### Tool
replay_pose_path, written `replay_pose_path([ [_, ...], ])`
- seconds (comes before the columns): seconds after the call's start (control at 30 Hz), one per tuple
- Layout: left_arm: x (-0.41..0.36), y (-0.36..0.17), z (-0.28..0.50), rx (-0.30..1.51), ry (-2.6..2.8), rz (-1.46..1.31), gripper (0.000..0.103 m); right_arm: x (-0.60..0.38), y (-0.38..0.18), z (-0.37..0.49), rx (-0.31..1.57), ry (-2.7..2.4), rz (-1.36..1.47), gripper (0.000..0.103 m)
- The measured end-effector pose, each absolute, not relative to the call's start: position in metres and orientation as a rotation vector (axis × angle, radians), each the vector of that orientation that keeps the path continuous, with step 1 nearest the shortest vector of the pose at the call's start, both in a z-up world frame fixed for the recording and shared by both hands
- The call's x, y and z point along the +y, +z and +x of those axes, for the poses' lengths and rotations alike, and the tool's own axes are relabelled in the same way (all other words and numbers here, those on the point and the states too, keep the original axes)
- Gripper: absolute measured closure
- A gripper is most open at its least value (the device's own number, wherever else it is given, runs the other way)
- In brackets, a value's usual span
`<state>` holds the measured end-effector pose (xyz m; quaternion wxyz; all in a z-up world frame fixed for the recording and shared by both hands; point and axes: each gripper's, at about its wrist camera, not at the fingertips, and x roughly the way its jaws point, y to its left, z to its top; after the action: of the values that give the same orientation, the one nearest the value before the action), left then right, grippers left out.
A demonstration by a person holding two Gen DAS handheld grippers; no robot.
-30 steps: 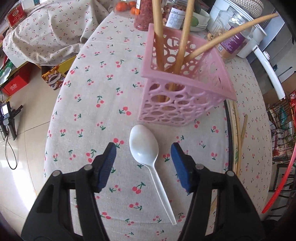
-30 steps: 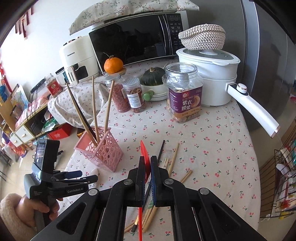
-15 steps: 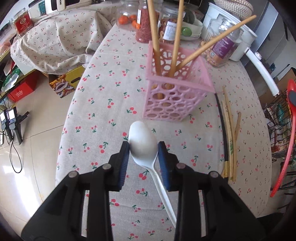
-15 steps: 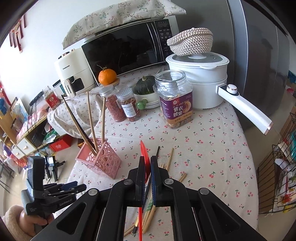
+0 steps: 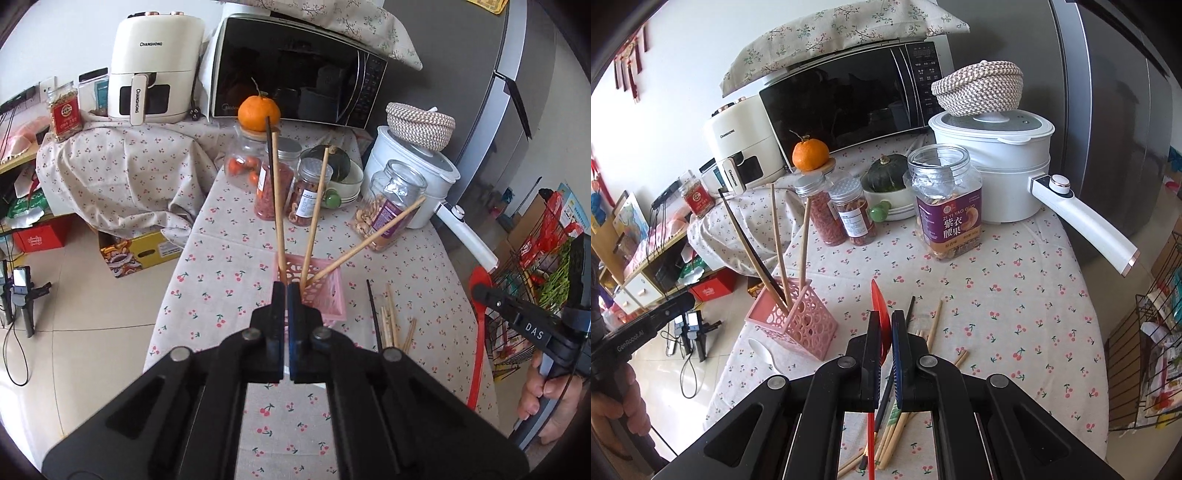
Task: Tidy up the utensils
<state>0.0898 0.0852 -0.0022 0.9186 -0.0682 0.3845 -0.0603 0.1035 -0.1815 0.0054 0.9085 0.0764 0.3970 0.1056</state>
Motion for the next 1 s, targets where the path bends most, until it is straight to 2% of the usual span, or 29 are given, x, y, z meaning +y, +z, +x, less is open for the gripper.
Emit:
replay_pose_path([
  [0.1, 0.083, -0.015, 0.098, 0.894, -0.113, -0.098, 0.100, -0.185, 0.007, 0.105, 0.819, 0.219, 0.173, 0.098],
  [0.13, 0.088, -0.025, 0.102, 0.938, -0.092, -0.118, 0.092, -0.185, 0.007, 0.105, 0.817, 0.220, 0.171, 0.098],
  [0.17, 0.096, -0.036, 0.106, 0.966, -0.063, -0.155, 0.070, -0.185, 0.007, 0.106, 0.818, 0.220, 0.168, 0.098],
  [0.23, 0.108, -0.065, 0.113, 1.043, -0.014, -0.217, 0.041, -0.185, 0.005, 0.107, 0.826, 0.220, 0.171, 0.098],
  [0.33, 0.122, -0.112, 0.120, 1.165, 0.016, -0.338, 0.044, -0.186, 0.002, 0.109, 0.837, 0.218, 0.180, 0.098],
  [0.37, 0.126, -0.125, 0.121, 1.191, 0.023, -0.388, 0.053, -0.186, 0.002, 0.109, 0.839, 0.219, 0.184, 0.098],
  [0.47, 0.130, -0.150, 0.122, 1.221, -0.014, -0.524, 0.065, -0.186, 0.002, 0.108, 0.839, 0.222, 0.179, 0.098],
  [0.7, 0.123, -0.152, 0.130, 1.134, -0.020, -0.536, 0.075, -0.186, -0.002, 0.106, 0.848, 0.216, 0.161, 0.098],
  [0.83, 0.127, -0.161, 0.138, 1.133, -0.001, -0.534, 0.097, -0.185, -0.004, 0.106, 0.854, 0.217, 0.154, 0.098],
  [1.0, 0.127, -0.129, 0.127, 1.060, 0.015, -0.429, 0.099, -0.184, -0.002, 0.108, 0.845, 0.216, 0.154, 0.098],
])
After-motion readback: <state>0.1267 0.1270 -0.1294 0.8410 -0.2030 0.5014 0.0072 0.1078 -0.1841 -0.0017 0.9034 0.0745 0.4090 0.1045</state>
